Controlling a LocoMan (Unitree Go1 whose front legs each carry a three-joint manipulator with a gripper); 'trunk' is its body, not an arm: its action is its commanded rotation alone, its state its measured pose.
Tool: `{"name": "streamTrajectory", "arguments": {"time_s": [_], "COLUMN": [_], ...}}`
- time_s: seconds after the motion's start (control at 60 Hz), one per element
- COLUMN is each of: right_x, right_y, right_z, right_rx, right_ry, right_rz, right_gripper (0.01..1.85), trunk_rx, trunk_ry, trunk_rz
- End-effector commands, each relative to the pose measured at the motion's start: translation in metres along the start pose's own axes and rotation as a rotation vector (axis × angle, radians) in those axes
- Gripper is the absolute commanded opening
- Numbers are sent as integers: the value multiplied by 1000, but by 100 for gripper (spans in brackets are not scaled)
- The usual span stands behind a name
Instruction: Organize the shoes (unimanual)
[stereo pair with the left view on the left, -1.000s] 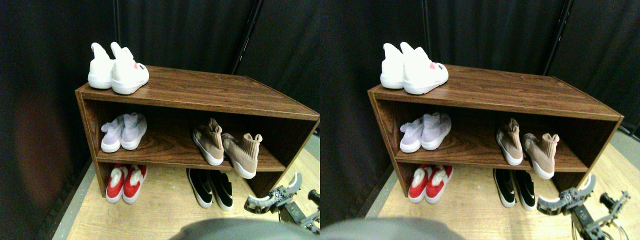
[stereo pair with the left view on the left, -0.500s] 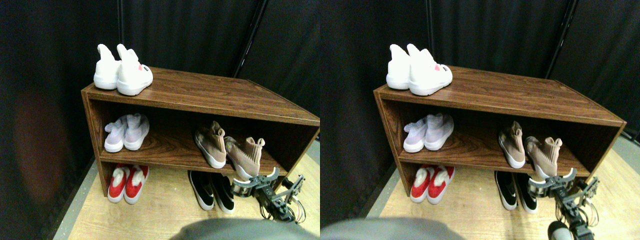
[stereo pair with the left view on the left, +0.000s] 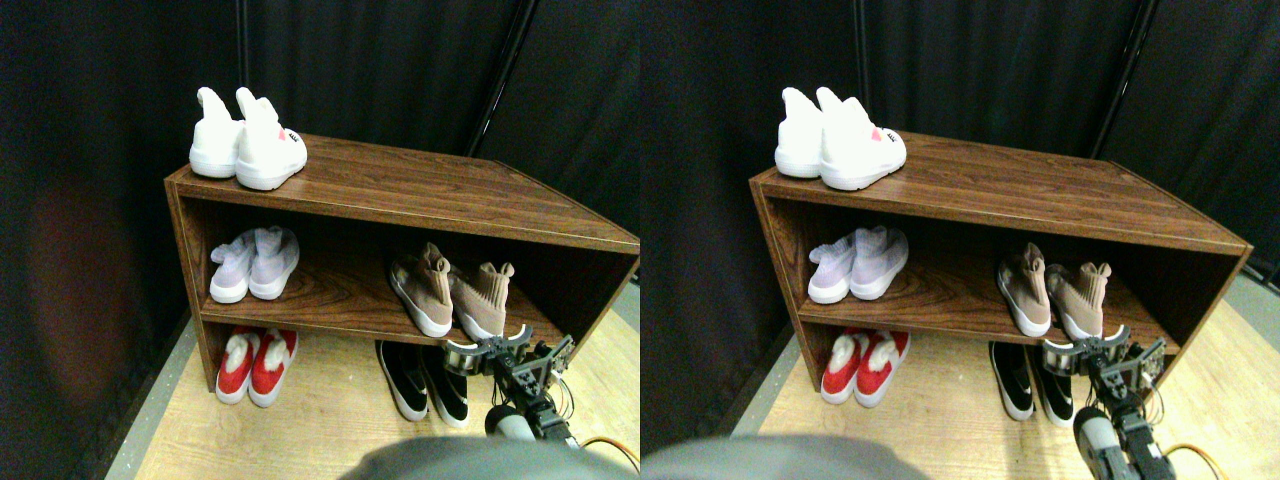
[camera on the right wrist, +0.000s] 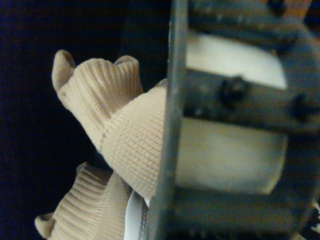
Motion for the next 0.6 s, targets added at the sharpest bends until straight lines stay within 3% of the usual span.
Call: {"name": "streamTrajectory", "arguments": {"time_s": [0.017,0.15,0.367,0.467,0.6], "right_x": [2,-3,-38,-56,-66], "right_y": [0,0,11,17,20], "right_z": [0,1,12,16,24], "right_rx": [10,20,-30,-10,-27], "right_ry": [1,6,85,89,73], "right_rz": [11,27,153,185,218], "right_gripper": [153,148,148,156,151], "trunk_rx": [1,3,10,15,20], "trunk_ry": [10,13,16,17,17], "trunk_rz": [15,16,11,3,-2]}}
